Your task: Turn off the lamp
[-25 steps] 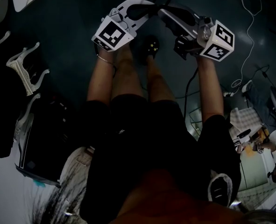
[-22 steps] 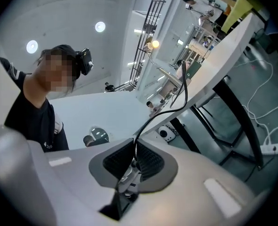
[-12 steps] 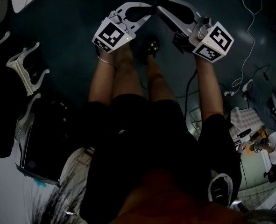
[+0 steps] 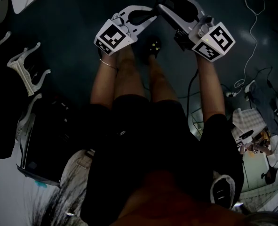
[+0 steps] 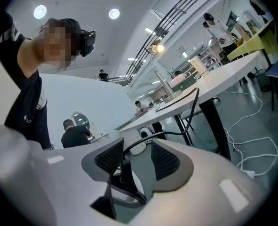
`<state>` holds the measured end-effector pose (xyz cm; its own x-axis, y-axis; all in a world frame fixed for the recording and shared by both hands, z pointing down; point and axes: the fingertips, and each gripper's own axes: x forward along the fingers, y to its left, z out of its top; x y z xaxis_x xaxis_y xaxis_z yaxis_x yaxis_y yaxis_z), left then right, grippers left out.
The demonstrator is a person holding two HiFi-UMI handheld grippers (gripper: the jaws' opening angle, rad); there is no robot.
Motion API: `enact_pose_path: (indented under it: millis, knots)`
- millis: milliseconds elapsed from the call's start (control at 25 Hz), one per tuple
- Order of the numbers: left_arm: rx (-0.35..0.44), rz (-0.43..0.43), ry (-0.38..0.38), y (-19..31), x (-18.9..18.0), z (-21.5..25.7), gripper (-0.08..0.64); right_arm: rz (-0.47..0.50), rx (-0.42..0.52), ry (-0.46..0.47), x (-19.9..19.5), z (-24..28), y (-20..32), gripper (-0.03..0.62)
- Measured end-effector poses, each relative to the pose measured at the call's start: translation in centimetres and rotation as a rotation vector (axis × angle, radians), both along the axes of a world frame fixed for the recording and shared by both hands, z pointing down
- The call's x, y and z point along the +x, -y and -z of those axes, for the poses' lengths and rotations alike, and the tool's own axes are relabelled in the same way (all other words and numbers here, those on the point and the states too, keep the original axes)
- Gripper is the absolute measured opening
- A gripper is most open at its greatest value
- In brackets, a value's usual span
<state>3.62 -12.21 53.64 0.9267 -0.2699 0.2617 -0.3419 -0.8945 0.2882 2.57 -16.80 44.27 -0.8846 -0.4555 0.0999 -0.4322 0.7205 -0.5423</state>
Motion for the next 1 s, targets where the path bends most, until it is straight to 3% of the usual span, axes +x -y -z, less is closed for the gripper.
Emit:
enact_pose_path:
  millis: [640,840,1000]
  knots:
    - [-0.088,-0.009,-0.037,-1.2,-0.1,-0.8,0.015,-0.059,0.004,0.095,1.9,0.5,0.4,0.192]
    - [-0.075,0.032,-0.032,-0.7,-0.8,-0.7,0.015,0.004,0.007,0.112,1.5,-0.1,-0.9,0.192]
    - [-0.07,0.04,-0.037,-0.4,-1.0,-0.4,0.015,0.058,-0.017,0.065,0.6,-1.9,-2.4,0.192]
